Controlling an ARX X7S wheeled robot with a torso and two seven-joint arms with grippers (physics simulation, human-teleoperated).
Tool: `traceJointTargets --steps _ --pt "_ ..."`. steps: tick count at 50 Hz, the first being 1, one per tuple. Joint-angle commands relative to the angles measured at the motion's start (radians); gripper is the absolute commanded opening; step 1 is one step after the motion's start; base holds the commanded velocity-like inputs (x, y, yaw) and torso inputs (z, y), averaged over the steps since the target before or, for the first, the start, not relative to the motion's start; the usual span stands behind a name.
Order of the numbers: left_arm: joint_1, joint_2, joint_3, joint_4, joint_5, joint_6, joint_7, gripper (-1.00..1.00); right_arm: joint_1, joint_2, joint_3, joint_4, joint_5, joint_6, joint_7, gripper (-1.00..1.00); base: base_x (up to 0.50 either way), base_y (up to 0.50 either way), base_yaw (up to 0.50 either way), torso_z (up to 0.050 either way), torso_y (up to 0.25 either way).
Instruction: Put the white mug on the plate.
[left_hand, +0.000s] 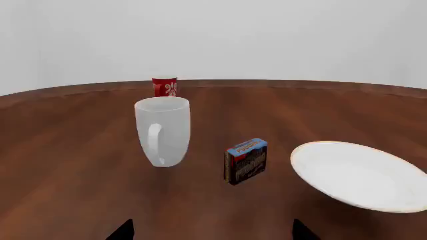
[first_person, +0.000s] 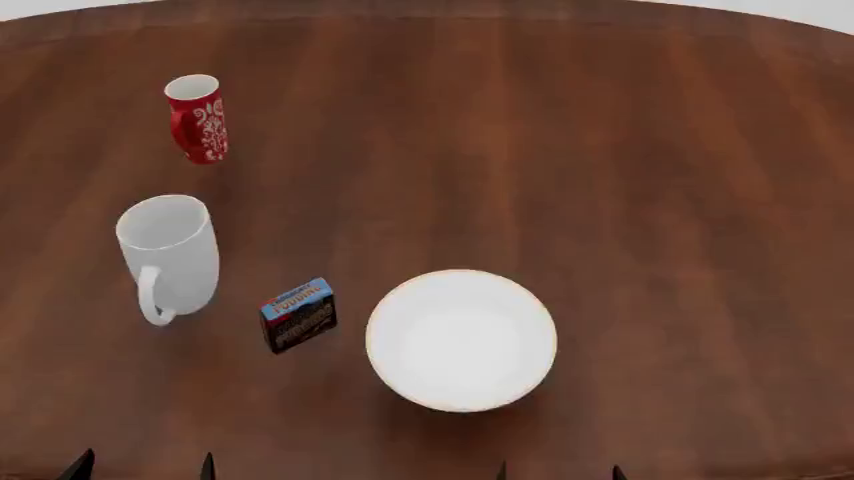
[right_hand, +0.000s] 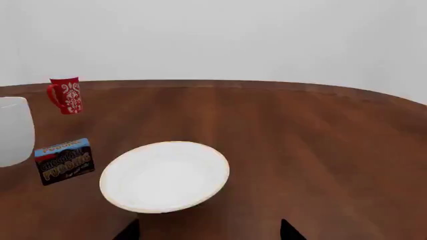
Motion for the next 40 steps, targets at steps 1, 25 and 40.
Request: traceJointTargets --steps 1,25,40 --pt "0.000 -0.014 0.016 -0.003 -0.014 0.003 -0.016 1.00 0.003 0.026 -0.033 0.011 0.026 -0.008 0.033 1.00 0.00 0.00 0.00 0.000 0.000" --pt "0.007 -0.069 0.079 0.041 -0.038 0.004 -0.101 1.00 -0.030 0.072 -0.079 -0.131 0.067 0.069 0.104 1.00 0.00 0.00 0.00 0.000 0.000" --pt "0.014 -0.085 0.060 0.171 -0.068 -0.094 -0.167 1.00 -0.108 0.101 -0.016 -0.477 0.064 0.255 0.228 1.00 0.00 0.00 0.00 0.000 0.000"
